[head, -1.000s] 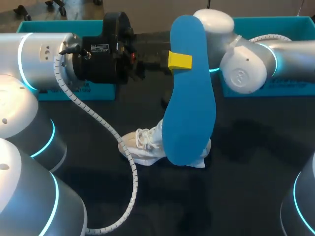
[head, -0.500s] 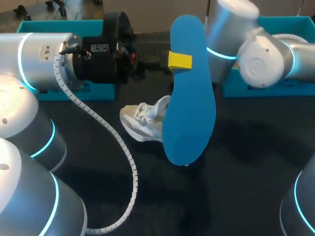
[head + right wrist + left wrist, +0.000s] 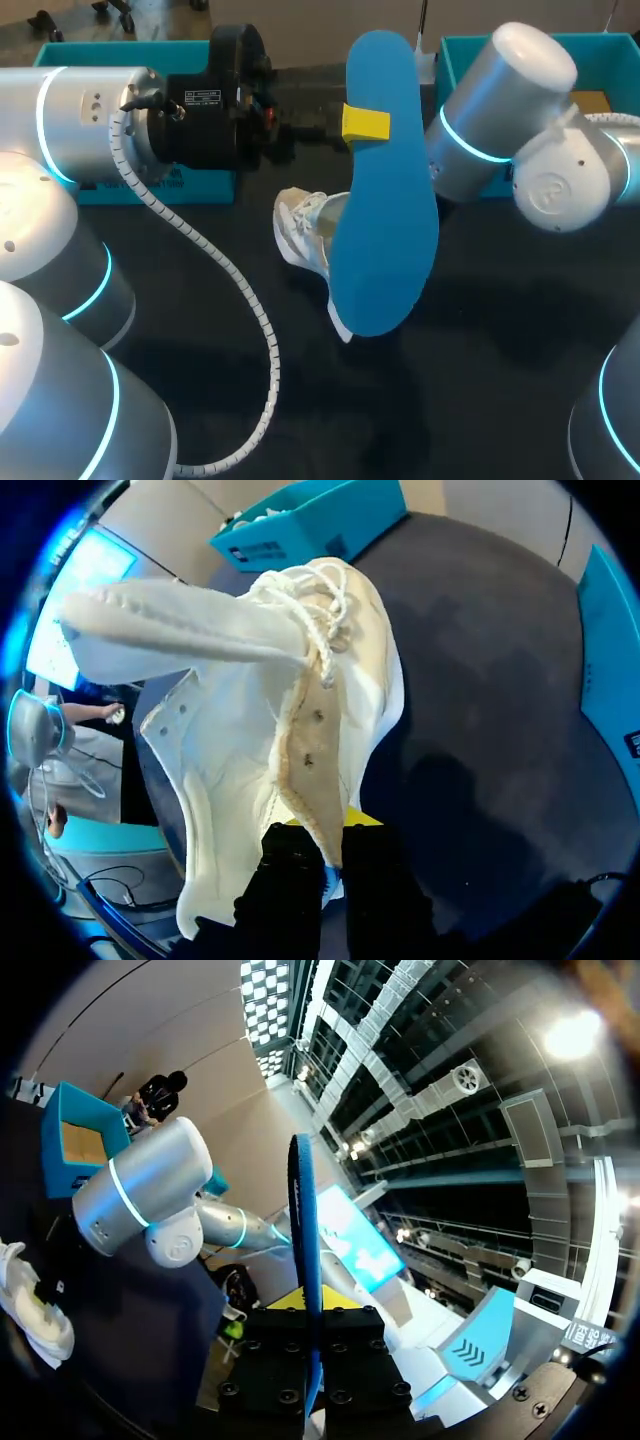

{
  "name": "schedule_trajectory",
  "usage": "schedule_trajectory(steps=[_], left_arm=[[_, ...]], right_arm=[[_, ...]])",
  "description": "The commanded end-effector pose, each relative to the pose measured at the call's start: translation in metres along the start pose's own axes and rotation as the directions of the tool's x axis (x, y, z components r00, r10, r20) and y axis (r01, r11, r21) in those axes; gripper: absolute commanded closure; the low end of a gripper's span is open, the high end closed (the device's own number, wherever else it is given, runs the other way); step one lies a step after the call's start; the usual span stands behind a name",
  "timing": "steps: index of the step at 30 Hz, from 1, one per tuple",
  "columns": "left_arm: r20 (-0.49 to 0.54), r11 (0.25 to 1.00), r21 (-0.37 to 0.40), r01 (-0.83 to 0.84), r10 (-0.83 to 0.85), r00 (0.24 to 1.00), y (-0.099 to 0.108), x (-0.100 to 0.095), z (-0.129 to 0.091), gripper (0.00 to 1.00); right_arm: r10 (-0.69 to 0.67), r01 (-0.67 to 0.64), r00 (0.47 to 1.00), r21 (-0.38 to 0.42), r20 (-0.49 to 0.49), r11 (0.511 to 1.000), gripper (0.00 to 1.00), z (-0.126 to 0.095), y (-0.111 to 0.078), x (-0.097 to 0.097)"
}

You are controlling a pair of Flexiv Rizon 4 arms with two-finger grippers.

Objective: Take the shoe out of the shoebox, open the shoe tongue, remove and reinsert the insole, then place the shoe into the shoebox

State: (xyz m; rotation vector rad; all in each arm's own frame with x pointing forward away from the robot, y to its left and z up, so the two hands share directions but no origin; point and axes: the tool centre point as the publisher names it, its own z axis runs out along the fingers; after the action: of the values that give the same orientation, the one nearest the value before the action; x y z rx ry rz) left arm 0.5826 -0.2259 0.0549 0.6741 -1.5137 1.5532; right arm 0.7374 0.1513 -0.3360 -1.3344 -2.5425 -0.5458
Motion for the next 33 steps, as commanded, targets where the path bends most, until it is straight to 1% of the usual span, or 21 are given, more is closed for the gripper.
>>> schedule_trajectory(steps=[1, 24, 26, 27, 30, 31, 33], left_arm=[[-0.001, 1.0, 0.002, -0.001, 0.001, 1.0, 0.0005, -0.0013, 0.0028, 1.0], [-0.001, 1.0, 0.002, -0.001, 0.001, 1.0, 0.0005, -0.0013, 0.0028, 1.0], [-0.001, 1.0, 0.002, -0.001, 0.001, 1.0, 0.0005, -0.0013, 0.0028, 1.0], [-0.001, 1.0, 0.002, -0.001, 0.001, 1.0, 0.0005, -0.0013, 0.0028, 1.0], [-0.001, 1.0, 0.002, -0.001, 0.001, 1.0, 0.0005, -0.0013, 0.0028, 1.0], [-0.001, 1.0, 0.002, -0.001, 0.001, 1.0, 0.0005, -0.0013, 0.0028, 1.0], [-0.001, 1.0, 0.002, -0.001, 0.001, 1.0, 0.0005, -0.0013, 0.0028, 1.0]], right_arm=[[0.001, -0.001, 1.0, -0.027, 0.0, 1.0, 1.0, -0.0017, -0.0036, 0.0004], [0.001, -0.001, 1.0, -0.027, 0.0, 1.0, 1.0, -0.0017, -0.0036, 0.0004], [0.054, -0.053, 0.999, -0.05, 0.007, 0.997, 1.0, -0.0008, -0.0021, -0.0011], [0.058, -0.058, 0.998, -0.072, 0.001, 0.996, 1.0, -0.001, -0.0028, -0.0018], [0.107, -0.107, 0.994, -0.074, 0.002, 0.992, 1.0, -0.0018, -0.0062, -0.0052], [0.15, -0.15, 0.989, -0.056, 0.001, 0.987, 1.0, -0.0021, -0.0075, -0.0064], [0.184, -0.183, 0.983, -0.083, 0.002, 0.98, 1.0, -0.0042, -0.0085, -0.0074]])
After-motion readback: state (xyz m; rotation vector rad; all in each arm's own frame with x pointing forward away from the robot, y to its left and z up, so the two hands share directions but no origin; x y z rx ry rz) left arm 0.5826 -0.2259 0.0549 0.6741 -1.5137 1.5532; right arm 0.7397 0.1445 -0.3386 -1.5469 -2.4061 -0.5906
